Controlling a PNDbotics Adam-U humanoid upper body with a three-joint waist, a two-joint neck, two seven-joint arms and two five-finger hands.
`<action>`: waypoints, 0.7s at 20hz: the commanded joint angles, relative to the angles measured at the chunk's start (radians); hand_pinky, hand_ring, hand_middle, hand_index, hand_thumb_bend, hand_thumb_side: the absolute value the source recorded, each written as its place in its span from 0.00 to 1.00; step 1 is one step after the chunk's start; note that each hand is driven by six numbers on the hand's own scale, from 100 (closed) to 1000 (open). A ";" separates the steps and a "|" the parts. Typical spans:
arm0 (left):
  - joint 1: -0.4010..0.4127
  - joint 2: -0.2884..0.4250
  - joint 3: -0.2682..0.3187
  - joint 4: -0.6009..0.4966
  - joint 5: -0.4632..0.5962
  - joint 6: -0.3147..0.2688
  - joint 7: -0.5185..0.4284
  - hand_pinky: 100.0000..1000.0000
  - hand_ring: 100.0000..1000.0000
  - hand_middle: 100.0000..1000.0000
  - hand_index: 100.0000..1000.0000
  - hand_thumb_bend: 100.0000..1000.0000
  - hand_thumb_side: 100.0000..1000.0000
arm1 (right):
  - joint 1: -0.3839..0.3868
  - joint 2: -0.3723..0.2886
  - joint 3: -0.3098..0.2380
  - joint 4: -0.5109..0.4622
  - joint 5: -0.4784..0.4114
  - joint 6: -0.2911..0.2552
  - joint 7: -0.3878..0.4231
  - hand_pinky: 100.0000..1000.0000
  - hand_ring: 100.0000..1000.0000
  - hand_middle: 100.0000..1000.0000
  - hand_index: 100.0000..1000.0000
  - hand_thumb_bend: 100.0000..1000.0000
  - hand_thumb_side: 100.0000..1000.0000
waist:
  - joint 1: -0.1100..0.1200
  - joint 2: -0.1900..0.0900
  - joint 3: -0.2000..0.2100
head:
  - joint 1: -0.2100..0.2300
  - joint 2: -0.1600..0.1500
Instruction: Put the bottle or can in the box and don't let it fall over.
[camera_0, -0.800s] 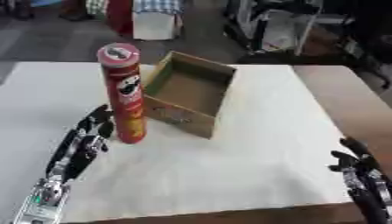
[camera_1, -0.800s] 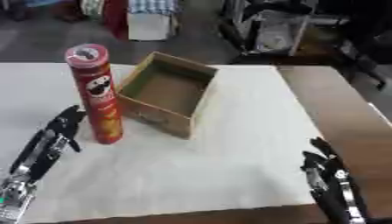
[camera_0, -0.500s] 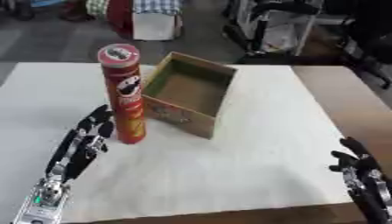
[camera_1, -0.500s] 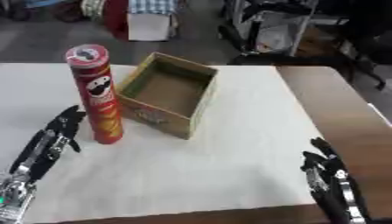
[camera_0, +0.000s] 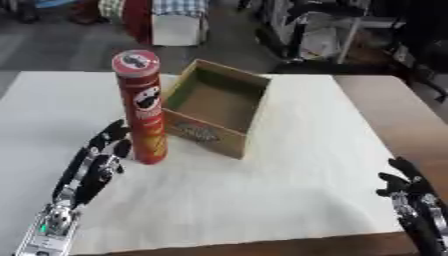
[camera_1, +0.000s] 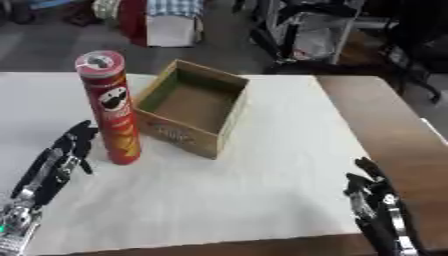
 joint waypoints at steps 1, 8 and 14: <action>-0.032 0.027 0.015 -0.020 -0.088 0.039 0.051 0.38 0.88 0.81 1.00 0.53 0.76 | -0.009 -0.019 -0.004 -0.019 0.001 -0.001 0.001 0.66 0.82 0.91 1.00 0.00 0.71 | 0.003 -0.010 -0.001 | -0.005 -0.008; -0.150 0.040 -0.022 0.106 -0.111 0.172 0.199 0.39 0.88 0.80 1.00 0.54 0.74 | -0.009 -0.017 0.002 -0.017 -0.001 -0.001 0.006 0.66 0.82 0.91 1.00 0.00 0.71 | 0.000 -0.008 -0.012 | -0.008 -0.009; -0.244 0.041 -0.056 0.240 -0.054 0.183 0.242 0.43 0.89 0.80 1.00 0.47 0.73 | -0.012 -0.014 0.005 -0.017 -0.004 -0.002 0.009 0.66 0.82 0.91 1.00 0.00 0.71 | -0.002 -0.005 -0.021 | -0.008 -0.009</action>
